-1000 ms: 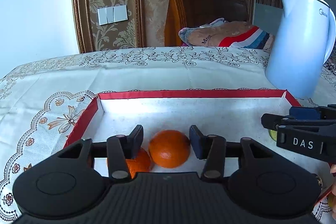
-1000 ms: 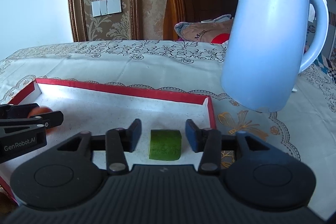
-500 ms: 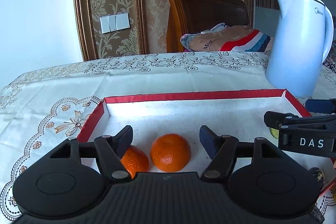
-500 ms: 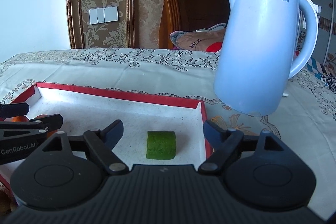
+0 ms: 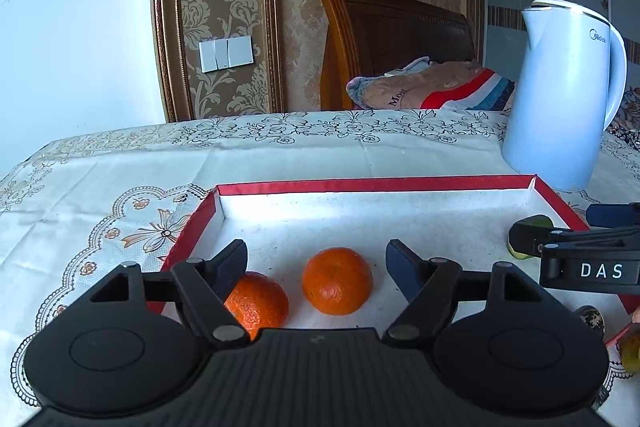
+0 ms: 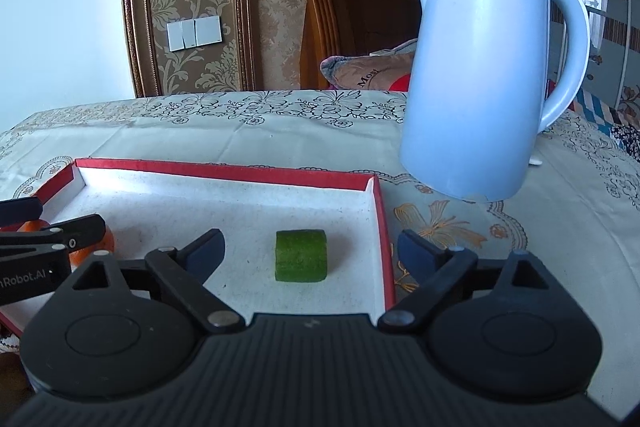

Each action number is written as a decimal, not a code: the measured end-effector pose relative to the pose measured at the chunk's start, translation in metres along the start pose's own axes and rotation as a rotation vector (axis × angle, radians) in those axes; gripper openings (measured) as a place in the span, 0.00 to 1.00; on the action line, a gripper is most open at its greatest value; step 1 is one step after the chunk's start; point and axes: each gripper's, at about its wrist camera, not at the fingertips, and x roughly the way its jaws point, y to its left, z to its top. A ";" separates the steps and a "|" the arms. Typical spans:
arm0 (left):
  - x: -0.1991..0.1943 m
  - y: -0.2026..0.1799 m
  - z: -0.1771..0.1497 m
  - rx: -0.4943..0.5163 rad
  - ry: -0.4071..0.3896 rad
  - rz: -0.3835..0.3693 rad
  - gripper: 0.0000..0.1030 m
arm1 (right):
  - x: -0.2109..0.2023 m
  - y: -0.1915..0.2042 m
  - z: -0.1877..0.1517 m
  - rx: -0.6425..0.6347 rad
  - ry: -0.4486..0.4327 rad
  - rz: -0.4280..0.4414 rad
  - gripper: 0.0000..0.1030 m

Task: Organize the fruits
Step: 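Withdraw both open grippers from the tray, then move both open grippers over the tray rim toward the loose dark pieces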

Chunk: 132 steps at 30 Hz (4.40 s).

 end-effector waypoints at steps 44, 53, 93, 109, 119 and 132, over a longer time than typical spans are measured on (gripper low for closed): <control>-0.059 0.014 -0.039 -0.046 0.017 -0.068 0.81 | -0.084 -0.008 -0.062 0.060 -0.014 0.150 1.00; -0.076 0.024 -0.047 -0.076 0.002 -0.080 0.81 | -0.088 -0.003 -0.063 0.024 -0.021 0.147 1.00; -0.090 0.040 -0.054 -0.113 -0.019 -0.081 0.81 | -0.105 0.013 -0.076 -0.100 -0.033 0.134 0.90; -0.090 0.043 -0.054 -0.124 -0.009 -0.086 0.81 | -0.107 0.017 -0.077 -0.121 -0.037 0.123 0.80; -0.093 0.059 -0.055 -0.183 -0.011 -0.072 0.81 | -0.107 0.016 -0.078 -0.109 -0.039 0.126 0.80; -0.088 0.073 -0.061 -0.181 0.051 -0.015 0.81 | -0.110 0.013 -0.080 -0.101 -0.040 0.136 0.81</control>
